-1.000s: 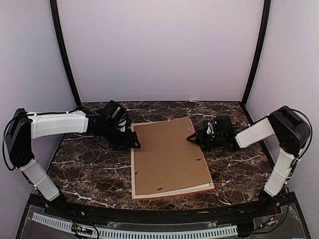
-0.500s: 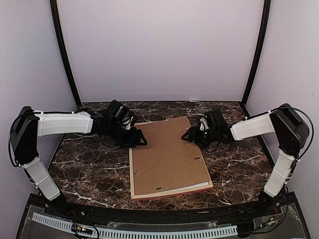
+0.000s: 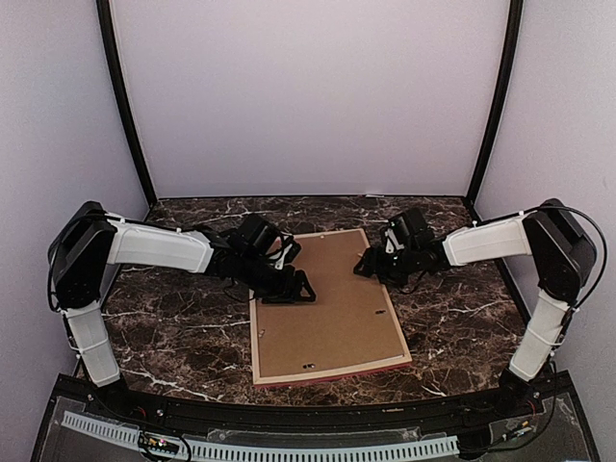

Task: Put the photo into the frame
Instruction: Place the backboard on the frame body.

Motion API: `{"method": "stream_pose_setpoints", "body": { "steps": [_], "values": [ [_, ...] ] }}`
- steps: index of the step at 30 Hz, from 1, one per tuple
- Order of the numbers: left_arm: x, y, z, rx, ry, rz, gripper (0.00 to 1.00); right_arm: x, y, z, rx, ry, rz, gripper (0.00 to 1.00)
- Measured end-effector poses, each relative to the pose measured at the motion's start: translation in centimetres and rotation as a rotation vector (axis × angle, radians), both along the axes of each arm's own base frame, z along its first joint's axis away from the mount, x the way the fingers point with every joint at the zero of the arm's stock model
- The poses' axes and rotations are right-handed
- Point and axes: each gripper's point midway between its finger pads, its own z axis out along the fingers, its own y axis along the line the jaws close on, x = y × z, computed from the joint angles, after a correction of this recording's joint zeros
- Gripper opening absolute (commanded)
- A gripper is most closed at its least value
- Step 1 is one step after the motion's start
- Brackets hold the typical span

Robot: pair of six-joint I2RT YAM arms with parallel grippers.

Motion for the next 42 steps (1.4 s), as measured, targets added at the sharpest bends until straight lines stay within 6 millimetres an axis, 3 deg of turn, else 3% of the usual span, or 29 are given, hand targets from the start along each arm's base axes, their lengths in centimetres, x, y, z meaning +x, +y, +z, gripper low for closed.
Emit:
{"method": "stream_pose_setpoints", "body": {
  "steps": [23,42],
  "values": [
    [0.5,1.5,-2.1,0.104,-0.015,0.037,0.66,-0.1,-1.8,-0.2,-0.141,-0.017,0.002,0.71],
    [0.7,2.4,-2.5,0.158,-0.016,0.055,0.66,-0.4,-3.5,0.1,-0.231,-0.031,0.001,0.68]
  ]
}}
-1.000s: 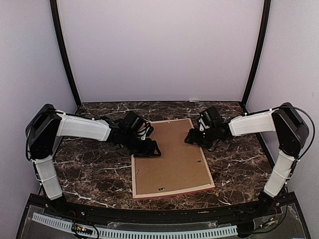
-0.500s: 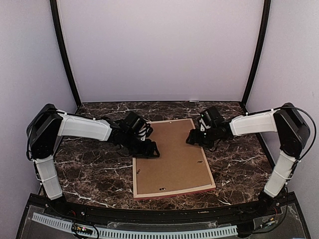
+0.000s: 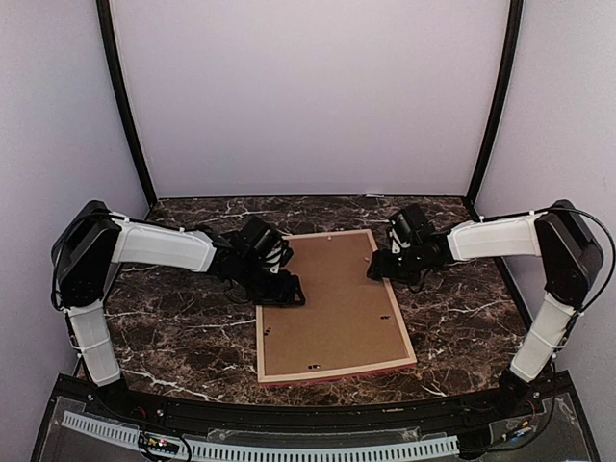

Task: Put the photo into the frame
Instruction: Place the backboard on the frame body, then position the photo frame at the center of the board.

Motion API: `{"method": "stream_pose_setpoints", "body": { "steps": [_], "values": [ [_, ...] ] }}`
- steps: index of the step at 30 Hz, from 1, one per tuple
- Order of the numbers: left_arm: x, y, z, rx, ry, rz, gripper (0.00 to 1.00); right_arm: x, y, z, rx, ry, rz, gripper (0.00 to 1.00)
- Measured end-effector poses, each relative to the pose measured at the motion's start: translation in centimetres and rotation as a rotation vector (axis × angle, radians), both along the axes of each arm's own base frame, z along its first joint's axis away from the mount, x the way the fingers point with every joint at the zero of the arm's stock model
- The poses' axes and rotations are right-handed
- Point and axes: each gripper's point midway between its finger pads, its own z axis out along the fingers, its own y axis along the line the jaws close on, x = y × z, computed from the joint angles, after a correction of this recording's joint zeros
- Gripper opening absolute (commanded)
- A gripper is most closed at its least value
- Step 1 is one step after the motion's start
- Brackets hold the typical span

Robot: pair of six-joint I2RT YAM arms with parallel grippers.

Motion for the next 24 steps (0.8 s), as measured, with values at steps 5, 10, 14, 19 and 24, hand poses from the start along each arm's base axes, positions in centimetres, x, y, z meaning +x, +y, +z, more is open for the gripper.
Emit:
{"method": "stream_pose_setpoints", "body": {
  "steps": [5,10,14,19,24],
  "values": [
    [0.2,-0.1,0.3,0.001,-0.015,-0.016,0.67,-0.1,-0.3,-0.1,-0.022,-0.003,0.013,0.63],
    [0.9,0.0,1.6,-0.015,-0.05,-0.023,0.67,-0.5,-0.7,-0.9,-0.034,0.007,0.03,0.58],
    [2.1,0.4,3.2,-0.033,-0.084,-0.014,0.67,-1.1,-1.0,-1.5,-0.041,0.024,0.055,0.5],
    [3.7,1.4,4.5,-0.036,-0.118,0.006,0.67,-1.2,-1.1,-1.7,-0.046,0.025,0.085,0.38],
    [4.5,2.8,4.6,-0.007,-0.131,0.026,0.68,-1.1,-1.5,-1.9,-0.063,0.021,0.107,0.29]
  ]
}}
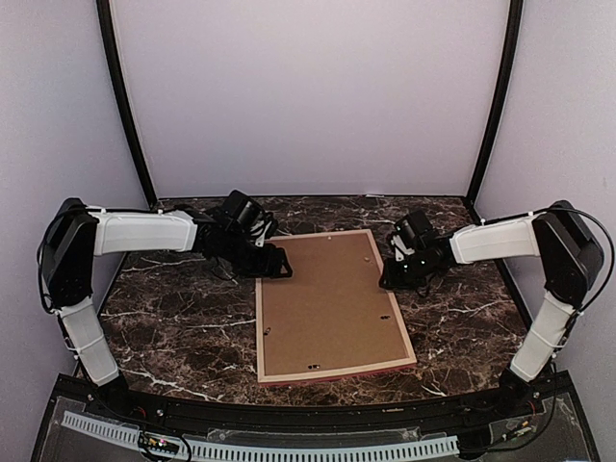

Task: Put the photo into the frame
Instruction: Position the photo frame at the center of the board.

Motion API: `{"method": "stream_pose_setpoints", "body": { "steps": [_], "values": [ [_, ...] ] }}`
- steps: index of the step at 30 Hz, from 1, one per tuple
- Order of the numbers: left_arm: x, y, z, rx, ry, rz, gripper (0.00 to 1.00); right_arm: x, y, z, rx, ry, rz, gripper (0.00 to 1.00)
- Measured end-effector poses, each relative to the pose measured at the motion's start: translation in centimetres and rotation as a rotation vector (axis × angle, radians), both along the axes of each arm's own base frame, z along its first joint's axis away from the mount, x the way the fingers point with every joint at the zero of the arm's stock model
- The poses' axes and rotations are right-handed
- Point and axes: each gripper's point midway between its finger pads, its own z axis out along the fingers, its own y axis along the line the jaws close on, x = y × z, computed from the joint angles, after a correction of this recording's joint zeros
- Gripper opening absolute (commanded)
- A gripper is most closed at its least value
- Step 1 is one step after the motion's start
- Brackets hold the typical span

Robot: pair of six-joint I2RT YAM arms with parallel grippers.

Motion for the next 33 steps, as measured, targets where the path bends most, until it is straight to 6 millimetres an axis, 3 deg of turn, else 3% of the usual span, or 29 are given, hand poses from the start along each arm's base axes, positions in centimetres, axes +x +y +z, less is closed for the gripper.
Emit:
{"method": "stream_pose_setpoints", "body": {
  "steps": [12,18,25,33],
  "values": [
    [2.6,3.1,0.7,0.046,-0.034,0.037,0.71,1.0,-0.6,-0.9,-0.053,0.0,0.108,0.09],
    [4.4,4.5,1.9,0.05,-0.069,0.043,0.75,2.7,-0.2,-0.8,-0.09,-0.028,0.219,0.08],
    [7.6,4.9,2.9,0.067,-0.11,0.034,0.75,5.5,2.1,-0.7,-0.079,-0.034,0.409,0.1],
    [11.6,6.2,0.0,0.16,-0.083,0.058,0.79,8.4,5.6,-0.5,-0.027,-0.052,0.584,0.1]
  ]
}}
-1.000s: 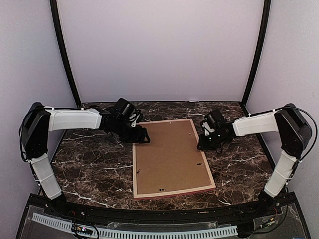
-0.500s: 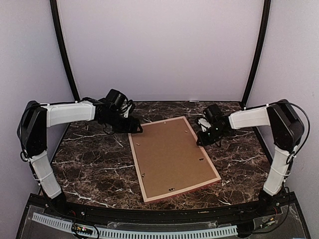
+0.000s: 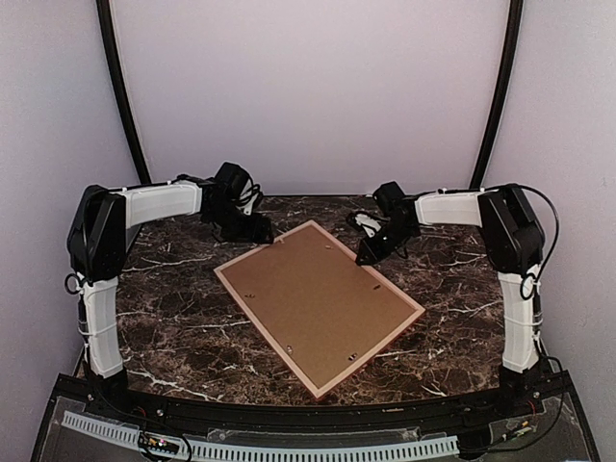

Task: Put the photo into the frame
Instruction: Position the photo frame at the center of the board.

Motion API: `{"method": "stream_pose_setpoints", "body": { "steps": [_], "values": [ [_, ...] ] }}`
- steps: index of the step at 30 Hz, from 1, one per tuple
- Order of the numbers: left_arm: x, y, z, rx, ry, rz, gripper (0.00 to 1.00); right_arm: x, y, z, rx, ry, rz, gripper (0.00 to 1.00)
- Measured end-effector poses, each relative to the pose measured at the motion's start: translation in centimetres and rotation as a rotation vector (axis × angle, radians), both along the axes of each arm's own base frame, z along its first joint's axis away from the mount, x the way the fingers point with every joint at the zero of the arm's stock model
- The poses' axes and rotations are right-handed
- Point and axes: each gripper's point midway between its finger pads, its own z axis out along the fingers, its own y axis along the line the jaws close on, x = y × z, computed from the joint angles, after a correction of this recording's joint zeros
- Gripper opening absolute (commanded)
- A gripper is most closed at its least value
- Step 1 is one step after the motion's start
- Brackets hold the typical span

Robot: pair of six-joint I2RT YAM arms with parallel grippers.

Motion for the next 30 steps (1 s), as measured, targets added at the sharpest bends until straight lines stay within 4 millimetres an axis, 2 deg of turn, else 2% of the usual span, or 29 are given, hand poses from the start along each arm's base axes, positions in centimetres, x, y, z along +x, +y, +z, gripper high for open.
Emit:
{"method": "stream_pose_setpoints", "body": {
  "steps": [9,13,17,30],
  "values": [
    [4.6,0.3,-2.2,0.089,-0.023,0.026,0.79,-0.3,0.6,0.1,0.015,0.012,0.063,0.1],
    [5.8,0.4,-3.6,0.136,-0.028,0.019,0.79,-0.6,0.9,0.1,0.027,0.025,0.091,0.1],
    [5.4,0.7,-5.0,0.166,0.002,0.003,0.79,-0.6,1.2,0.1,0.037,0.031,0.107,0.1],
    [4.7,1.2,-5.4,0.195,0.021,-0.009,0.78,-0.6,1.4,0.0,0.044,0.036,0.12,0.11]
  ]
}}
